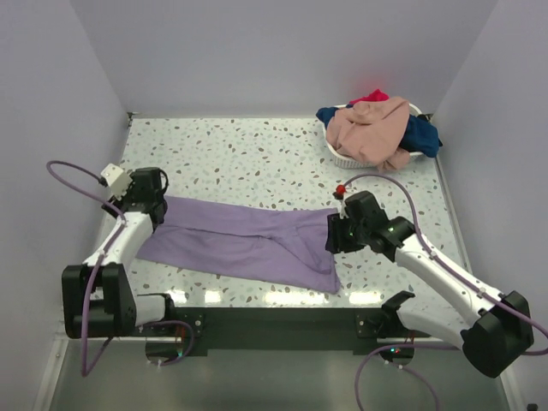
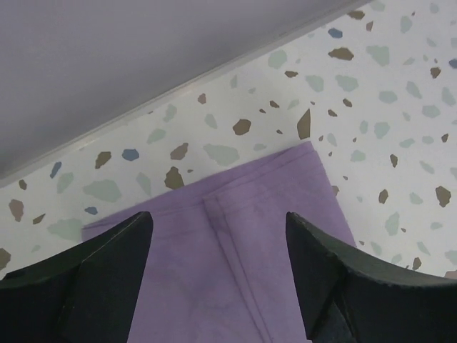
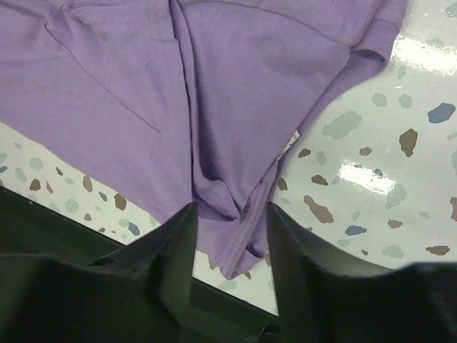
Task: Fold and stack the t-shirts
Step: Fold the tshirt
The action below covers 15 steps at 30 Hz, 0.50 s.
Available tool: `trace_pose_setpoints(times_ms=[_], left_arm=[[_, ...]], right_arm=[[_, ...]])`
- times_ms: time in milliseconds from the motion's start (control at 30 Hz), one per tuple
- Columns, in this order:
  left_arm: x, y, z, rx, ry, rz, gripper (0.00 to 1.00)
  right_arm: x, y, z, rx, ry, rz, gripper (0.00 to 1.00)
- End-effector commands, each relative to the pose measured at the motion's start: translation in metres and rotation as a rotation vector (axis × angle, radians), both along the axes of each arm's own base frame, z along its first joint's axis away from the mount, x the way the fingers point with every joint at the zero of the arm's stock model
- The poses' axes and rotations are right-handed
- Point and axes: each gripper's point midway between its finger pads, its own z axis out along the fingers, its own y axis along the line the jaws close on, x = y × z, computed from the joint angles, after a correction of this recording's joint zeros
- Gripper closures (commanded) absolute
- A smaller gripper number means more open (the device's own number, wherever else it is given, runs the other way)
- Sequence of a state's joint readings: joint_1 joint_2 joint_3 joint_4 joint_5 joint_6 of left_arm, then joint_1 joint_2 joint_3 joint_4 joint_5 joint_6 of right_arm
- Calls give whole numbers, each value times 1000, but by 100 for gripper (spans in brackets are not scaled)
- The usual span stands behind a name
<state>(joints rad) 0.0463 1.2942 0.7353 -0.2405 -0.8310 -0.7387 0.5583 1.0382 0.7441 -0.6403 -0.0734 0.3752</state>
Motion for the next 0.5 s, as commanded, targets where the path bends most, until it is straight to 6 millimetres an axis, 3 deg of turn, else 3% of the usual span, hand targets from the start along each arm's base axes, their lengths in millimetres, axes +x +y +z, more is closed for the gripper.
trace_pose_setpoints(times_ms=[0,100,300,467], left_arm=[[-7,11,32,36,-127,65,18],[5,6,42,15,-168,21,17],[37,-14,14,-54,-109,-117,15],[51,-32,-9,-78,-72,-228,13]], right_arm=[[-2,1,5,5,-5,12,50],[11,1,9,-19,-38,-8,45],[56,28,13,26,-93,-30,46],[96,35,-8,-23,-66,-72,50]])
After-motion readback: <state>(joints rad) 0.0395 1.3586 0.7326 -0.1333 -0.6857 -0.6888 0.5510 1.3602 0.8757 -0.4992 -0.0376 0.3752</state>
